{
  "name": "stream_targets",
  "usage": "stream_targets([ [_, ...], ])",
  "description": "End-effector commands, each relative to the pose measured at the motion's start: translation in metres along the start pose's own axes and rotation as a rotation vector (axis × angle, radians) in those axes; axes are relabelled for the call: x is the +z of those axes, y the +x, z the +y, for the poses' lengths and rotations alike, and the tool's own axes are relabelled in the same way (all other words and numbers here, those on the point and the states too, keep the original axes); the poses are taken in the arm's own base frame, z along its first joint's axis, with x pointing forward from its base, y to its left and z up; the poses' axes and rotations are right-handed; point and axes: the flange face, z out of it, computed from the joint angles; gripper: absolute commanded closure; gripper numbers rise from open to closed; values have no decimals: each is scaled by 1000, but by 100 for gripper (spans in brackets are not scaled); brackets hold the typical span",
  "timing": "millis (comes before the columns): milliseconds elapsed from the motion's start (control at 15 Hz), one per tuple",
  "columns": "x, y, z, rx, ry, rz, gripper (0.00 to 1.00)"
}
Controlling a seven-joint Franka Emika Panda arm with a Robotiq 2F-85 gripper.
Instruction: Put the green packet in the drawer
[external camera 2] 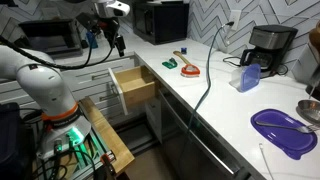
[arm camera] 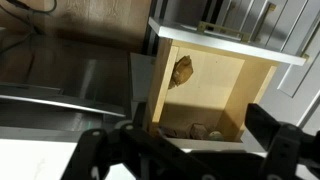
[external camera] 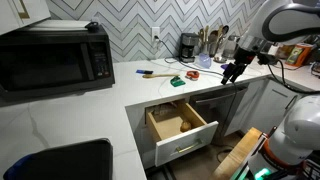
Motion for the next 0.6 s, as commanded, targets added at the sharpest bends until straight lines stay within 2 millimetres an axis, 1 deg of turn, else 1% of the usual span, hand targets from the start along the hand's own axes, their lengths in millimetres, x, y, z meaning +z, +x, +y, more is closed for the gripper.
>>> stream_targets([
  [0, 1, 0, 0, 0, 0, -5, 0],
  [467, 4, 0, 0, 1, 0, -14, 0],
  [533, 4, 7, -1, 26, 11, -18, 0],
])
